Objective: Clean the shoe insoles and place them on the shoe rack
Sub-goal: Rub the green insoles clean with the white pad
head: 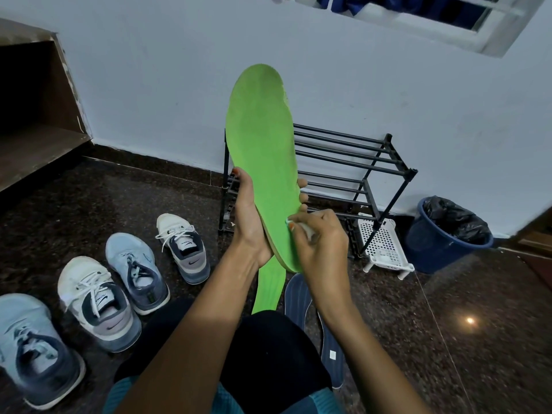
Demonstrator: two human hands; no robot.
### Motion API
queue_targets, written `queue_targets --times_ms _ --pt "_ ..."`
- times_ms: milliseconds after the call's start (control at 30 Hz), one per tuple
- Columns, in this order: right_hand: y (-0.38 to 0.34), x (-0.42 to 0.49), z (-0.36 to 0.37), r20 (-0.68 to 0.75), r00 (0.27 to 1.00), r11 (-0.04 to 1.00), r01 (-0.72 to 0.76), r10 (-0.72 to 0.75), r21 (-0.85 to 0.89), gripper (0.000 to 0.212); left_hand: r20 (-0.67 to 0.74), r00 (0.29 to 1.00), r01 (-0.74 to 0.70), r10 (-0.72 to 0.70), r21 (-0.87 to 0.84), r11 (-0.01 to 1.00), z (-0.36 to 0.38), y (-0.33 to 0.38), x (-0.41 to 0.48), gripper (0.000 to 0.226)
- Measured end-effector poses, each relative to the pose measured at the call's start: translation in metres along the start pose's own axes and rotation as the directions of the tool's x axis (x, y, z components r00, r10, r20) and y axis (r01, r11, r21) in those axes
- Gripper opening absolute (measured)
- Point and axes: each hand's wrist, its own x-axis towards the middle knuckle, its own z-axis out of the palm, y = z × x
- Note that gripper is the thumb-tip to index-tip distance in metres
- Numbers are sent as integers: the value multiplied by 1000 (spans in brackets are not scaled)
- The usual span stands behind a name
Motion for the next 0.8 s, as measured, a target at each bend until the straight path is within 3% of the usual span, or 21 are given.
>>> queue_targets --times_ms 267,400,633,800 --pt "-13 -22 -1 183 983 976 -51 11 214 13 10 1000 -9 10 -71 997 0 2 1 89" --pt "-11 -18 -3 156 988 990 -1 -20 138 12 28 1000 8 -5 -83 996 -1 1 1 89" --pt "-4 -2 2 -20 999 999 36 -36 -16 12 37 999 4 -4 -10 1000 0 0 -1 92" --pt "-12 -19 7 68 997 989 21 -32 148 14 14 1000 2 -1 -68 998 -1 2 1 88"
